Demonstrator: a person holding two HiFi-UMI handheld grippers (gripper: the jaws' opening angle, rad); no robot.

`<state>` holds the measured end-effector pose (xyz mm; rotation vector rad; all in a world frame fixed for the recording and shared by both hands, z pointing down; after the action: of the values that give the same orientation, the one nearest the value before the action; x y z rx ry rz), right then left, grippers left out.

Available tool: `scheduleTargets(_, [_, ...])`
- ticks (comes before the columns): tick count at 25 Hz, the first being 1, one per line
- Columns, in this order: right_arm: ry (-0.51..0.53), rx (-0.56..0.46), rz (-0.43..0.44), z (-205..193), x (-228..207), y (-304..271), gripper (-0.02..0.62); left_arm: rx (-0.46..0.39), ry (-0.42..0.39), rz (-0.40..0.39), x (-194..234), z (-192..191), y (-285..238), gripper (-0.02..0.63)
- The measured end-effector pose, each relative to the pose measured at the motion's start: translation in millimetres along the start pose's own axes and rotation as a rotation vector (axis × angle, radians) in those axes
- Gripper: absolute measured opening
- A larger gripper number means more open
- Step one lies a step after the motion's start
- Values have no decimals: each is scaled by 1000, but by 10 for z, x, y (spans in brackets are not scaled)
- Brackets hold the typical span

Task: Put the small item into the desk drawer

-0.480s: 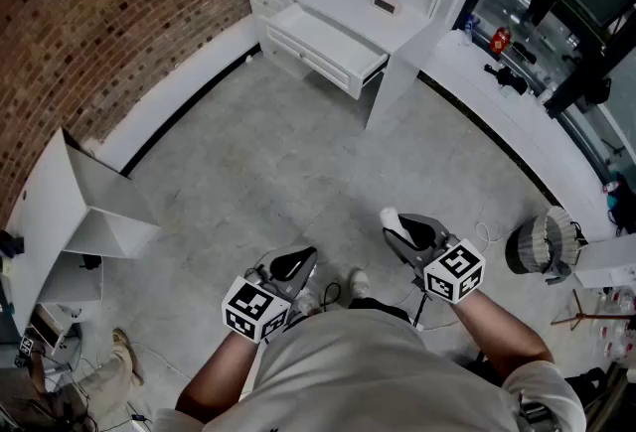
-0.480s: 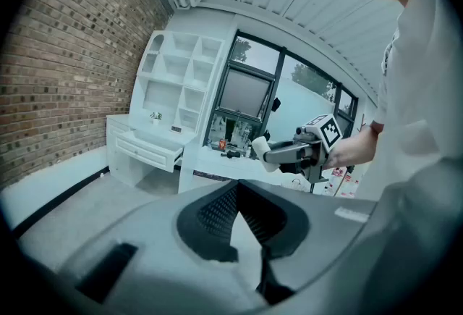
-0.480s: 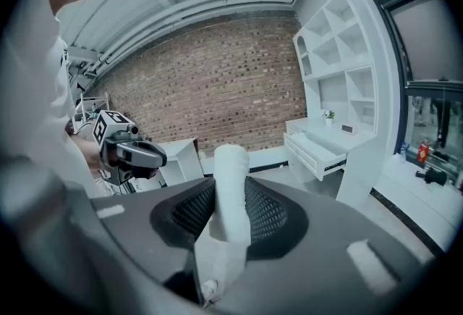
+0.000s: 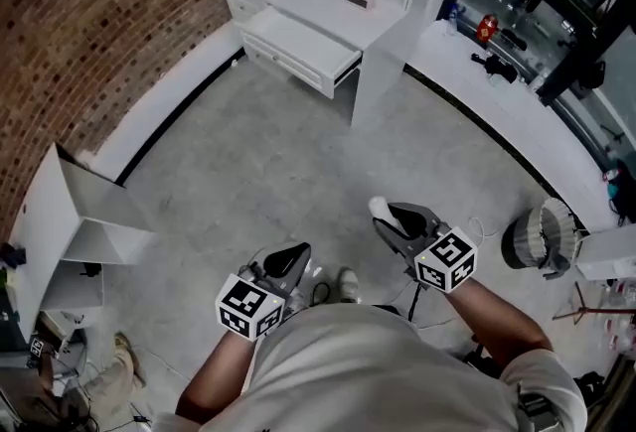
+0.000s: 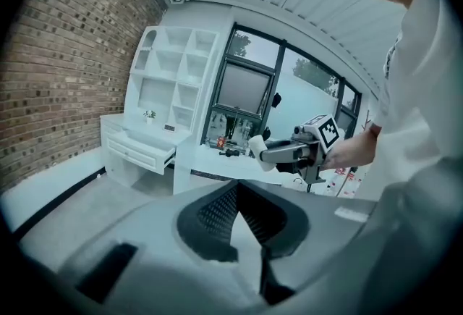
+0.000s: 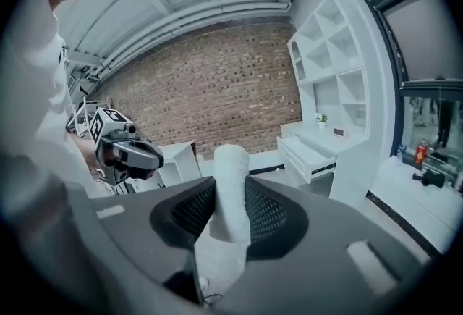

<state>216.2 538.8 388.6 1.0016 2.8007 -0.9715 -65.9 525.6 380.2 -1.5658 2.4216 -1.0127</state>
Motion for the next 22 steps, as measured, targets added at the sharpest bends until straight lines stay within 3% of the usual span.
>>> scheduleTargets(14, [-18,-53,22,-65,-937,199,137,17,5,7,-314,391,-787,6])
scheduleTargets(22, [-52,-46,-6,32,-1285,-17,137,40,0,-30,-13,561,-1057,6])
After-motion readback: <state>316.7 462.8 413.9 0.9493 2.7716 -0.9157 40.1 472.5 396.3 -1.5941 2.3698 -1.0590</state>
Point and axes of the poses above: the fingertips, and each gripper's own axes: y backward along the fingers, x to its left, z out of its top, the point moved 10 cm from there along y, backward along the fingers, and after that the axes turned 12 degrees about x, right-handed, at the moved point
